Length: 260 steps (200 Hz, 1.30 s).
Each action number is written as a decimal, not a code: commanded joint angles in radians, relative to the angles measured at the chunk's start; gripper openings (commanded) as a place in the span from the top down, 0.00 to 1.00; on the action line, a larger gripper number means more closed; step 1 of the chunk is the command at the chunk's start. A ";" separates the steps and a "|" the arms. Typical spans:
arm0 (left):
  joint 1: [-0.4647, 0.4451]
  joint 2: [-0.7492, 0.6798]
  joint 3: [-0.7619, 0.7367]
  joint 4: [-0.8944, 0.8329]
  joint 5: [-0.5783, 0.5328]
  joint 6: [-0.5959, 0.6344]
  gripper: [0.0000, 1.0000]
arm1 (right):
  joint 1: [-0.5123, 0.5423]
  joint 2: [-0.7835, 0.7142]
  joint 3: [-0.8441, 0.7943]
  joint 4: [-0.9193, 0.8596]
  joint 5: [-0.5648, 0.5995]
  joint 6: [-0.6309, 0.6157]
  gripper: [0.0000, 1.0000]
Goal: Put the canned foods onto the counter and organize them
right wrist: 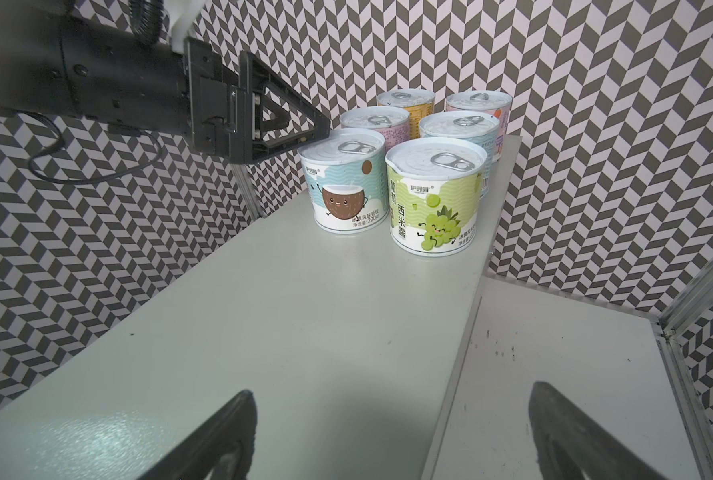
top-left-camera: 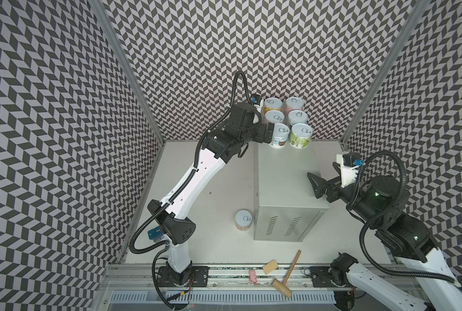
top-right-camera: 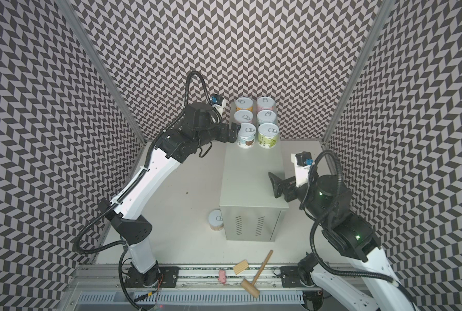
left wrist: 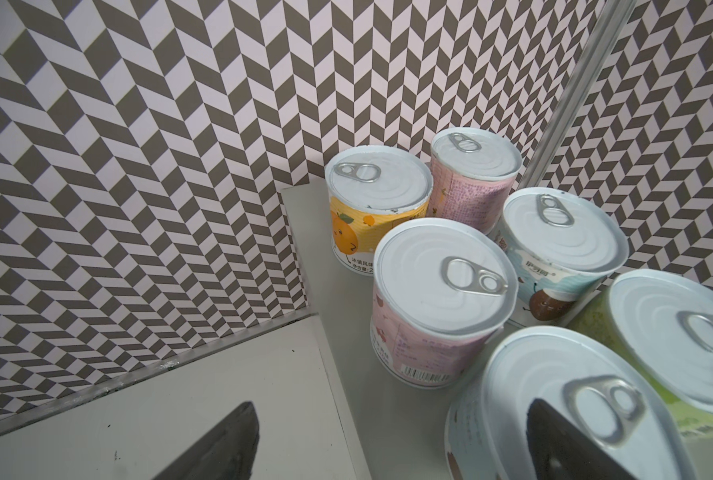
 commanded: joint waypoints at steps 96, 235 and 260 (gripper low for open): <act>-0.006 0.023 0.030 -0.144 -0.089 0.006 0.00 | -0.003 -0.004 -0.008 0.063 -0.008 0.014 0.01; -0.010 -0.003 0.012 -0.171 -0.125 0.006 0.00 | -0.003 0.004 -0.011 0.073 -0.018 0.014 0.01; -0.011 -0.010 0.017 -0.168 -0.117 0.012 0.00 | -0.003 0.004 -0.012 0.074 -0.020 0.018 0.01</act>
